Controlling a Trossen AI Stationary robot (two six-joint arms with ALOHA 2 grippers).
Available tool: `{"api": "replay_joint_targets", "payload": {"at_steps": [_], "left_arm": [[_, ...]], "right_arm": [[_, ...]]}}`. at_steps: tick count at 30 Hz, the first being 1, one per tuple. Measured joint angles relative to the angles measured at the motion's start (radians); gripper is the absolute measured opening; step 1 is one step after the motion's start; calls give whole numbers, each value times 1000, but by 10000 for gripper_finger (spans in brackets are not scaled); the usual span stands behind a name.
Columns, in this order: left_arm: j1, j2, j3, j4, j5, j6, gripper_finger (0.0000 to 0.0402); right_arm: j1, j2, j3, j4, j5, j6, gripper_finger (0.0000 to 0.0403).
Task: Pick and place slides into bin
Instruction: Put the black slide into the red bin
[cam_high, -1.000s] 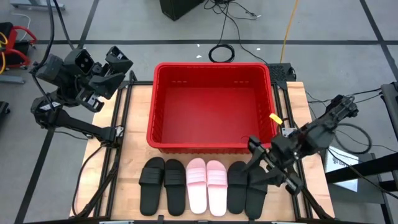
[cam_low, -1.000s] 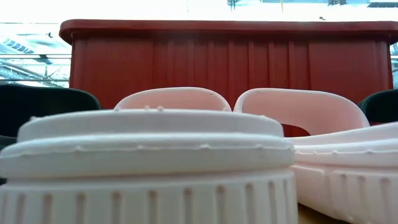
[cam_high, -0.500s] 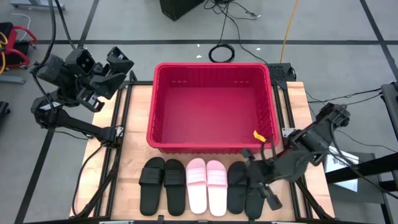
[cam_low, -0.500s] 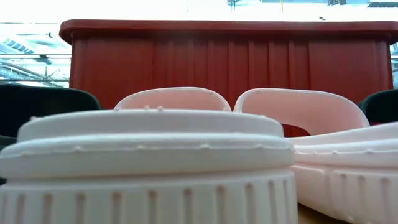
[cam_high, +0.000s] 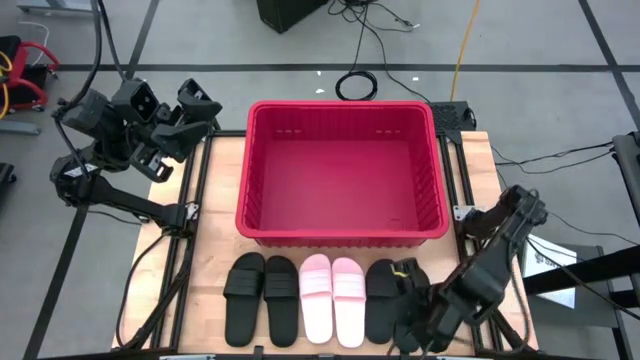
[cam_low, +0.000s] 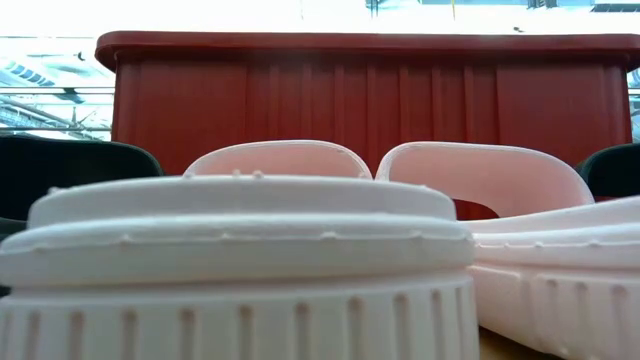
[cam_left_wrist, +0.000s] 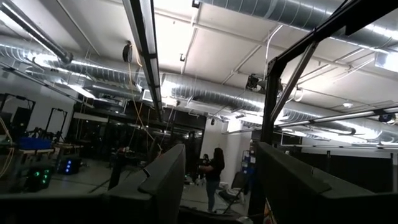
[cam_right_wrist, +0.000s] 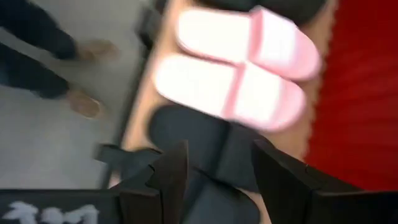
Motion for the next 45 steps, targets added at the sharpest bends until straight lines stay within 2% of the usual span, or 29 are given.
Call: {"api": "replay_joint_targets", "payload": {"at_steps": [3, 5, 13, 17, 22, 28, 32, 39, 45], "left_arm": [[0, 0, 0, 0, 0, 0, 202], [0, 0, 0, 0, 1, 1, 202], [0, 0, 0, -7, 1, 1, 202], [0, 0, 0, -29, 1, 8, 202], [0, 0, 0, -52, 2, 18, 202], [0, -1, 0, -51, 2, 30, 202], [0, -11, 0, -51, 2, 34, 202], [0, -45, 0, -51, 2, 33, 202], [0, -81, 0, -51, 2, 33, 202]], "right_arm": [[22, 51, -1, -105, 64, 73, 166], [33, 82, -12, -142, 67, 102, 166], [100, 186, -77, -162, 72, 304, 166], [133, 220, -94, -127, 76, 387, 166], [147, 228, -109, -17, 150, 497, 166], [147, 227, -125, 8, 214, 646, 166], [147, 228, -158, -2, 211, 735, 166], [146, 228, -250, -5, 144, 862, 166], [146, 228, -283, -7, 124, 886, 166]]}}
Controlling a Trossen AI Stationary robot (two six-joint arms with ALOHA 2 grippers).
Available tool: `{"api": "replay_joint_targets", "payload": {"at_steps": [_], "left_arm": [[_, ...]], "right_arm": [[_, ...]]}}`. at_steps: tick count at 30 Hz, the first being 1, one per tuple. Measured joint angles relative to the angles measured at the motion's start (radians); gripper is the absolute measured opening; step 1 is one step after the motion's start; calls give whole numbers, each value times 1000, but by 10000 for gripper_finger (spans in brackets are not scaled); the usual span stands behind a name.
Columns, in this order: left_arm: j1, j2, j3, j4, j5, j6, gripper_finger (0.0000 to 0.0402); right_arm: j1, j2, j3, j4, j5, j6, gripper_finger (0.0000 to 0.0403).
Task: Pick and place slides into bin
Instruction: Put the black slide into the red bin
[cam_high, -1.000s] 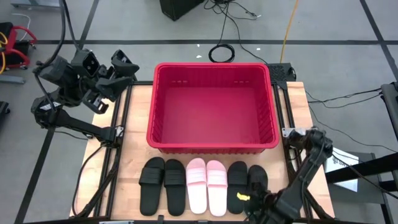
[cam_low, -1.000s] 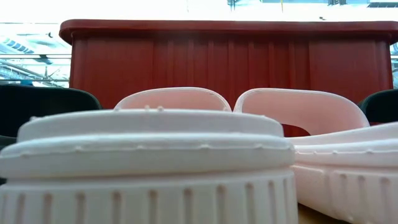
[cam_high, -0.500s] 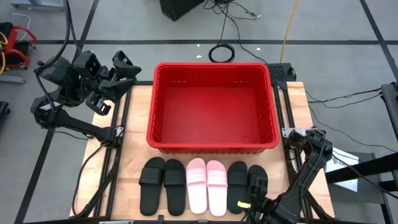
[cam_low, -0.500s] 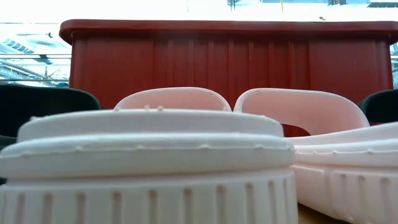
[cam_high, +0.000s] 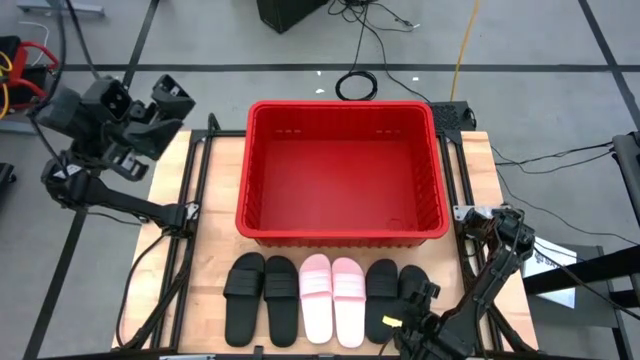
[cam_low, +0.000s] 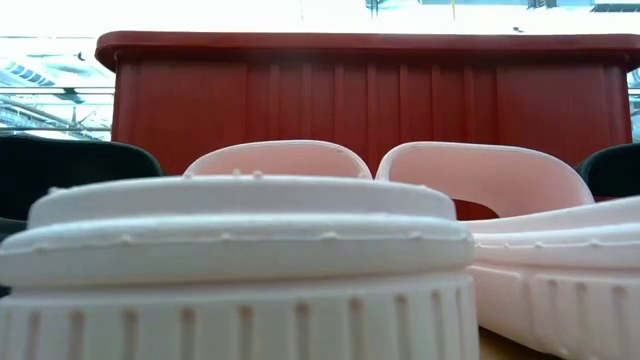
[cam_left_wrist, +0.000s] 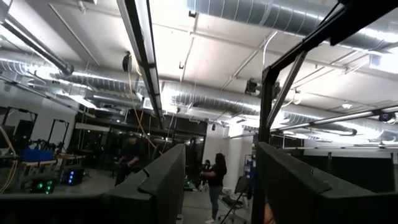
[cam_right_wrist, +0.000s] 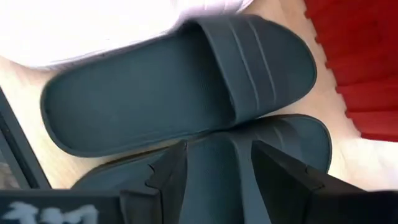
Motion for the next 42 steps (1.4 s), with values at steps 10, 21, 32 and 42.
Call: {"api": "replay_joint_targets", "payload": {"at_steps": [10, 21, 32, 42], "left_arm": [[0, -31, 0, -2, 0, 1, 202], [0, -31, 0, -32, 0, 2, 202], [0, -31, 0, -44, -1, 3, 202], [0, -31, 0, -45, -2, 14, 202]], "right_arm": [[0, 0, -75, -3, -63, 34, 166], [-3, 0, -149, -4, -115, 87, 166], [-5, 0, -157, -7, -137, 127, 117], [-5, -2, -157, 46, -166, 143, 13]]}}
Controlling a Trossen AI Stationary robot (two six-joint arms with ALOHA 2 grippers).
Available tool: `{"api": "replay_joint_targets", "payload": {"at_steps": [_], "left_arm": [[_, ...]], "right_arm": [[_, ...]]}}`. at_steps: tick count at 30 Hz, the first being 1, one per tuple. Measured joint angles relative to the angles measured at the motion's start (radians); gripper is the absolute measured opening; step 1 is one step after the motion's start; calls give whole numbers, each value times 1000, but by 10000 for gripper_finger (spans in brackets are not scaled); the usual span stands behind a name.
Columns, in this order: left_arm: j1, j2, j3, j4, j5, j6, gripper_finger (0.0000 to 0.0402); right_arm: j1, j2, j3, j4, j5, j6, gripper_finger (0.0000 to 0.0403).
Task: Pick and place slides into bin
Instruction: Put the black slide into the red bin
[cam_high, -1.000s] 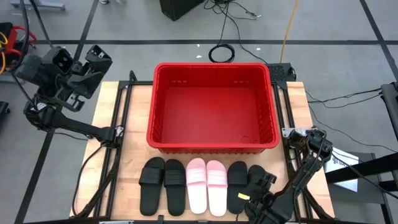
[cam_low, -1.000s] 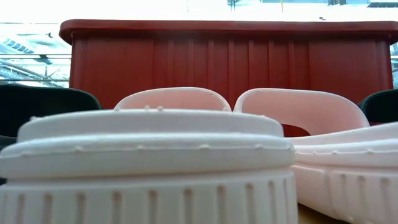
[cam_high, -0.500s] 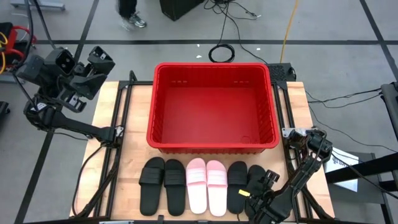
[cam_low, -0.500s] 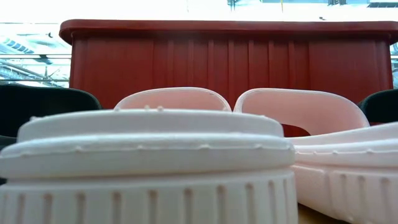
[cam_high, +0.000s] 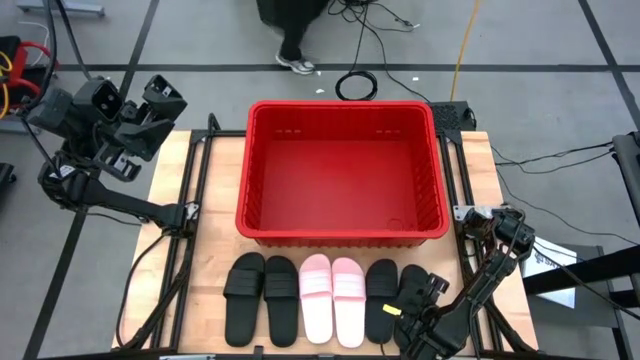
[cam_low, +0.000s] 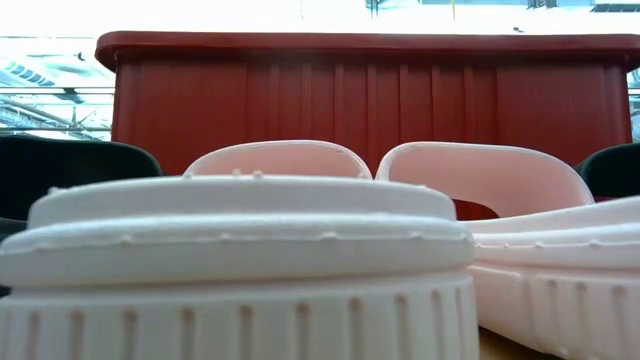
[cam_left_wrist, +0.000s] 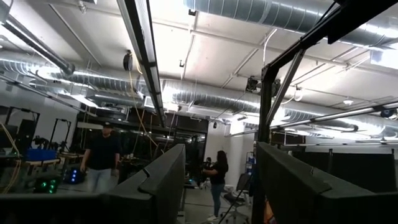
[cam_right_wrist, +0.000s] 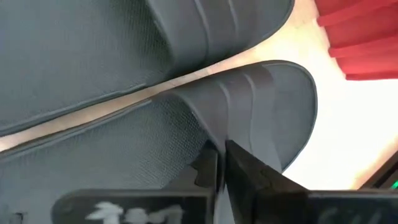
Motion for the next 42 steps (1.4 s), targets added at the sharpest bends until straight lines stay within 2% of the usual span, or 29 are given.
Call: {"api": "replay_joint_targets", "payload": {"at_steps": [7, 19, 33, 38, 42], "left_arm": [[0, 0, 0, 0, 0, -1, 202], [0, 0, 0, 1, -1, 6, 202], [0, 1, 0, 1, -28, 6, 202], [0, 1, 0, 1, -51, 5, 202], [0, 1, 0, 1, -92, 5, 202]], "right_arm": [[0, -17, 0, 8, -24, 35, 5], [17, -122, 0, -51, -27, -12, 4], [16, -313, 0, -32, 7, -221, 2], [15, -391, 0, 58, 81, -300, 2], [3, -456, 0, 165, 132, -427, 2]]}}
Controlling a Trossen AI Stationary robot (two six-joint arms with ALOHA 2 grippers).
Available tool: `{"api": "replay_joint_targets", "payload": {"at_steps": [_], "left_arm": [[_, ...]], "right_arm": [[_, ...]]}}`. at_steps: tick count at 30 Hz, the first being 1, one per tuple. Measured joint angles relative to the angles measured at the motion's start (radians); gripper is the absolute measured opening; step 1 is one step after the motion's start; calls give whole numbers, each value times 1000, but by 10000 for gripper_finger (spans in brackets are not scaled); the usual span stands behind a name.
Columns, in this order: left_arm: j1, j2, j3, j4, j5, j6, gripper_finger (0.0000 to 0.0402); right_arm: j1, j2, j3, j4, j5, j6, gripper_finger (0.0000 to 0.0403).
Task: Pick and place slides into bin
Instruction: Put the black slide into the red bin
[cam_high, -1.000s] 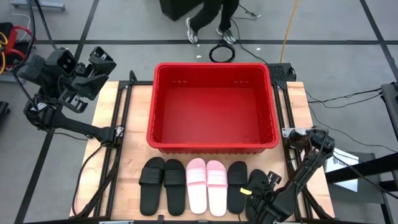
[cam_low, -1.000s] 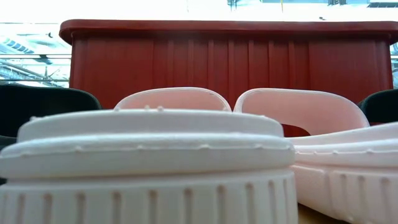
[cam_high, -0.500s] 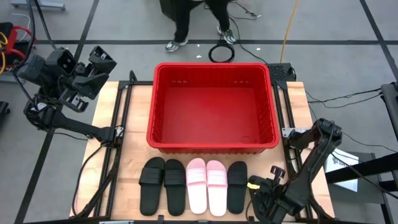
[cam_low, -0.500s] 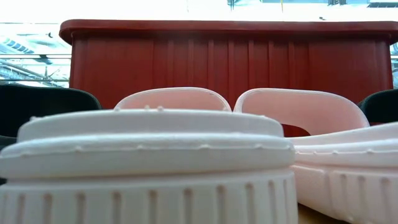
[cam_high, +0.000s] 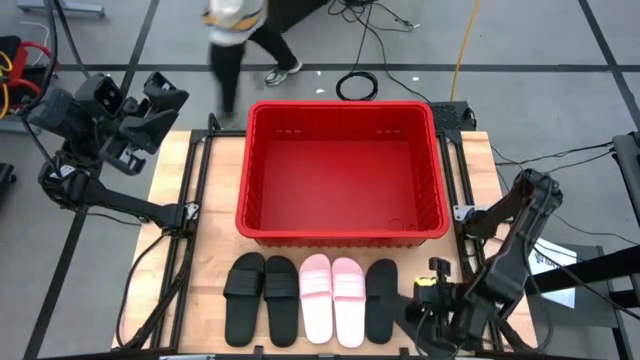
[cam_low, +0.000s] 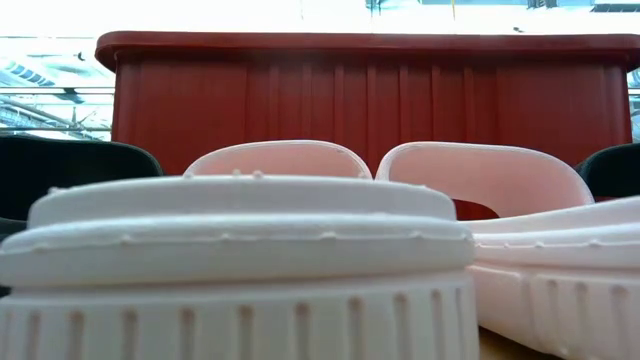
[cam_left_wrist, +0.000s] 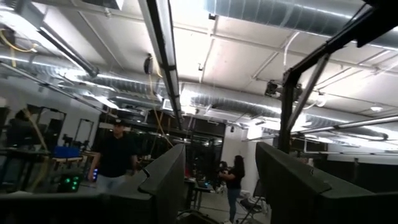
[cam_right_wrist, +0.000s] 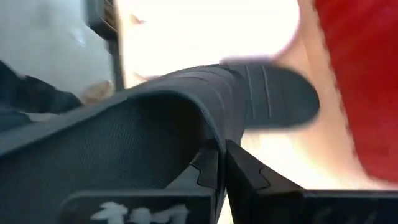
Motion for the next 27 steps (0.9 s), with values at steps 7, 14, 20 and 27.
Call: {"api": "replay_joint_targets", "payload": {"at_steps": [7, 14, 20, 27], "left_arm": [[0, 0, 0, 0, -65, -2, 202], [0, 0, 0, 3, -68, -6, 202], [0, 0, 0, 12, -68, -26, 202], [0, 1, 0, 23, -68, -27, 202]], "right_arm": [[-54, -96, 0, 187, 3, -196, 2], [-145, -169, 0, 394, 8, -445, 2], [-250, -217, 0, 580, 60, -678, 2], [-378, -253, 0, 720, 57, -874, 2]]}}
